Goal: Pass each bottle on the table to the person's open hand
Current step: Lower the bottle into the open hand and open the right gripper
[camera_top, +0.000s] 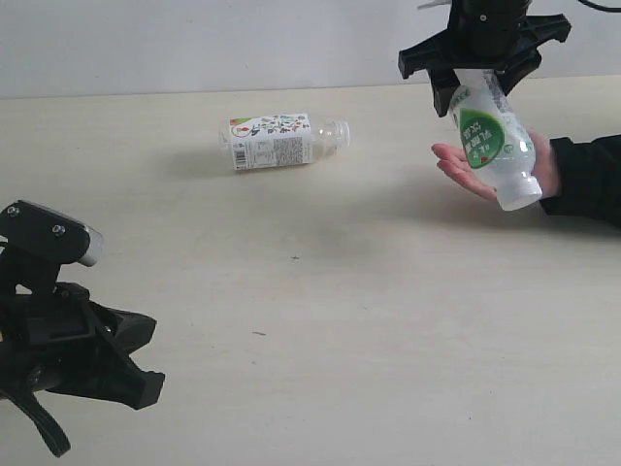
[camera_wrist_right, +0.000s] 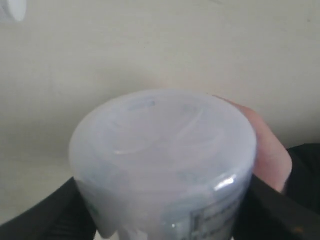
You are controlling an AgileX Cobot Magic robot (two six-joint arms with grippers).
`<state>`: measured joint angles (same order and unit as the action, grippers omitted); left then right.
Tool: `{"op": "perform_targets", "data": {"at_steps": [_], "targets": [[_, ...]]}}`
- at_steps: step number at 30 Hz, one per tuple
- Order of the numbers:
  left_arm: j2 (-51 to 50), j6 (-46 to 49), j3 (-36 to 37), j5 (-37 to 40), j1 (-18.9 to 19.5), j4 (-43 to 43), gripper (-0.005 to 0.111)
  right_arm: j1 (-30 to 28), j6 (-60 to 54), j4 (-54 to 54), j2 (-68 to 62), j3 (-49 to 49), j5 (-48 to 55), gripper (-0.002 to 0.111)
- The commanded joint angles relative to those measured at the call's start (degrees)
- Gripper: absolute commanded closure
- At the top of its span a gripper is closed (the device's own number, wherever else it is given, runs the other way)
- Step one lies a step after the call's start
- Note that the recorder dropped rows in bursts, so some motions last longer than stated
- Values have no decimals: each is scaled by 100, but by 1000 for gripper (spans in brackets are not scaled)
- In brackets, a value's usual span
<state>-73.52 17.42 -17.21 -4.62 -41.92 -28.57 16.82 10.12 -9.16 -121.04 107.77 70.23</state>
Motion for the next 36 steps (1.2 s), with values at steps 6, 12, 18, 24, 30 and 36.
{"op": "perform_targets", "data": {"at_steps": [6,12,18,24,30,36], "targets": [[42,-4,30,-81,11,-3,106,-57,194,-696,-349,-57,-27,108],[42,-4,30,-81,11,-3,106,-57,194,-733,-494,-57,-27,108],[42,-4,30,-81,11,-3,106,-57,207,-767,-500,-57,-27,108],[42,-4,30,-81,11,-3,106,-57,400,-781,-500,-57,-87,108],[42,-4,30,-81,11,-3,106,-57,455,-781,-561,-57,-164,108],[42,-4,30,-81,11,-3,106,-57,455,-817,-773,-57,-211,106]]}}
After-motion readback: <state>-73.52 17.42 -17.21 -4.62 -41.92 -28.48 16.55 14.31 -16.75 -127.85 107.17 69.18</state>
